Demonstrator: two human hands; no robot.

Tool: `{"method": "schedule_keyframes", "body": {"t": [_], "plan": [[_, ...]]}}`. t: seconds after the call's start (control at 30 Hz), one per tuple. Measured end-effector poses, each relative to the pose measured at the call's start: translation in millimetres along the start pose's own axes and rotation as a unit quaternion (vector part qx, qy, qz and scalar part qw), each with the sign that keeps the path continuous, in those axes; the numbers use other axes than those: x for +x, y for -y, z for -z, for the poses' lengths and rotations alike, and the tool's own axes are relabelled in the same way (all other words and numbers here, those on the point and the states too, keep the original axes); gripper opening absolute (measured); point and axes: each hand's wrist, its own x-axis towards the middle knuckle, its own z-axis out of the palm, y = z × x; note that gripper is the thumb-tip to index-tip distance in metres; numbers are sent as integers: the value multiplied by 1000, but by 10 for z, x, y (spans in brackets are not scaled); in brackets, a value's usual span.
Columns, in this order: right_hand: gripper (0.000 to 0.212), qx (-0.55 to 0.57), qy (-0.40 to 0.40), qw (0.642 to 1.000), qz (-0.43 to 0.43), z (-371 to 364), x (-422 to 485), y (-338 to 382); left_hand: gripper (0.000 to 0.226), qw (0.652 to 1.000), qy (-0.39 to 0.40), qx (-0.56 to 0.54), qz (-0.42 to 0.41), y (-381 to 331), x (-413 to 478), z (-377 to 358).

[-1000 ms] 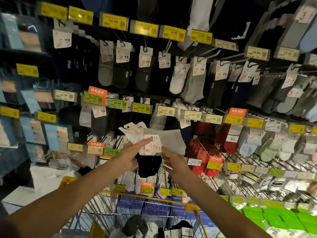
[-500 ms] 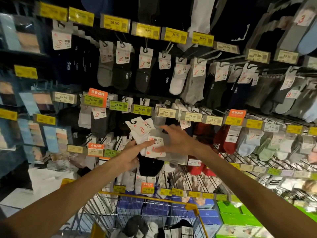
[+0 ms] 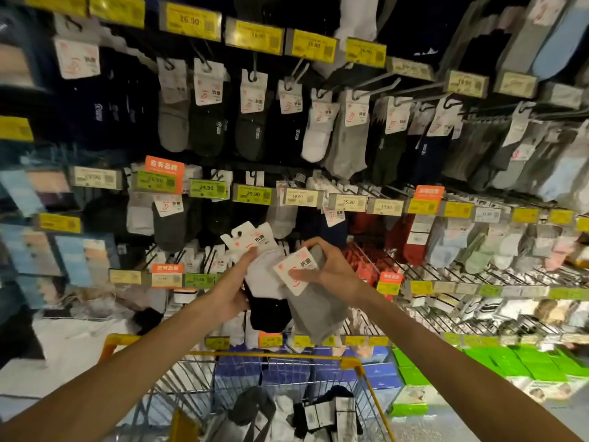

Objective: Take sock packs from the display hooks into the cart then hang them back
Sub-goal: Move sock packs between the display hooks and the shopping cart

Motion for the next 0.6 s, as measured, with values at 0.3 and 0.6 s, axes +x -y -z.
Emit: {"method": "schedule_keyframes", "body": {"t": [0.3, 0.6], "plan": [[32, 283, -73, 949, -122, 39, 172, -282, 51, 996, -45, 79, 3, 255, 262, -7], [10, 269, -119, 943, -156, -34, 684, -611, 46, 990, -99, 100, 15, 294, 694, -283]]}}
